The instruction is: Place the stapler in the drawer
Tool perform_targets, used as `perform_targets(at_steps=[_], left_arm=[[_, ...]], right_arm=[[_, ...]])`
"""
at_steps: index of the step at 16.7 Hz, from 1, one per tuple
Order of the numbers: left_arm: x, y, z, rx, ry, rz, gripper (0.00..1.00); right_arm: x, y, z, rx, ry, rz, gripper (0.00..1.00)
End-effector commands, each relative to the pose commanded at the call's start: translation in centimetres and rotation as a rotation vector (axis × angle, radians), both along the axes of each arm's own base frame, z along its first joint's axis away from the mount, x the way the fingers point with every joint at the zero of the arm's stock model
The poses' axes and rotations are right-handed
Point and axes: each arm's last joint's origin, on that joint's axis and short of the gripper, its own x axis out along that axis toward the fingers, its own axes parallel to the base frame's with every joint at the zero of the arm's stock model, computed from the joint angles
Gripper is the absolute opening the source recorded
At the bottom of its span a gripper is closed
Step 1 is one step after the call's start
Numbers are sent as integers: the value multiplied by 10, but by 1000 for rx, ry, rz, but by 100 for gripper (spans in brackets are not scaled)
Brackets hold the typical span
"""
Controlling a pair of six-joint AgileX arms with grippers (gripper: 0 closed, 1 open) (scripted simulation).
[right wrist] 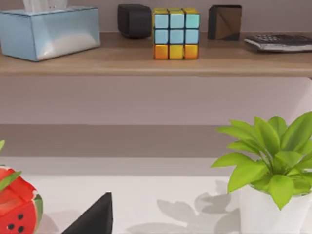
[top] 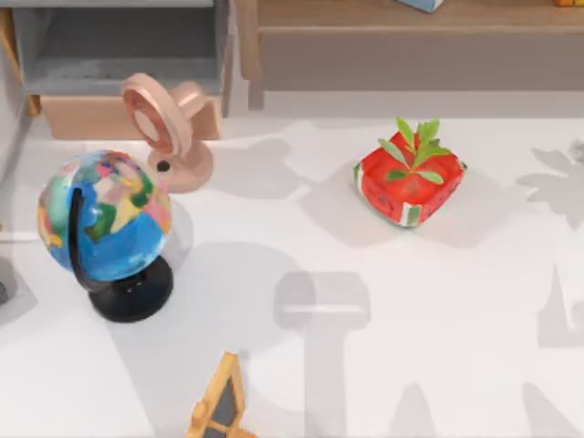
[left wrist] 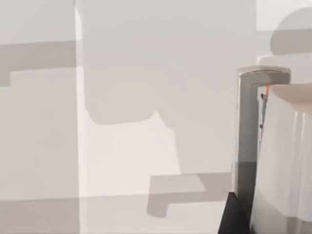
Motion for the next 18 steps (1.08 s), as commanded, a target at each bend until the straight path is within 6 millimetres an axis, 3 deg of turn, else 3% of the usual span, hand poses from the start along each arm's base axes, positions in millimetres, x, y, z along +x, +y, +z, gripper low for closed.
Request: perform_targets(at_steps=[8,14,18], left_arm=[[-1,-12,-54,115,107,-28,0],[-3,-14,-58,129,118,-31,0],[-3,-14,-58,129,118,-31,30]], right_arm=[[0,0,0,0,0,0,100],[0,0,0,0,0,0,100],[0,0,0,0,0,0,100]])
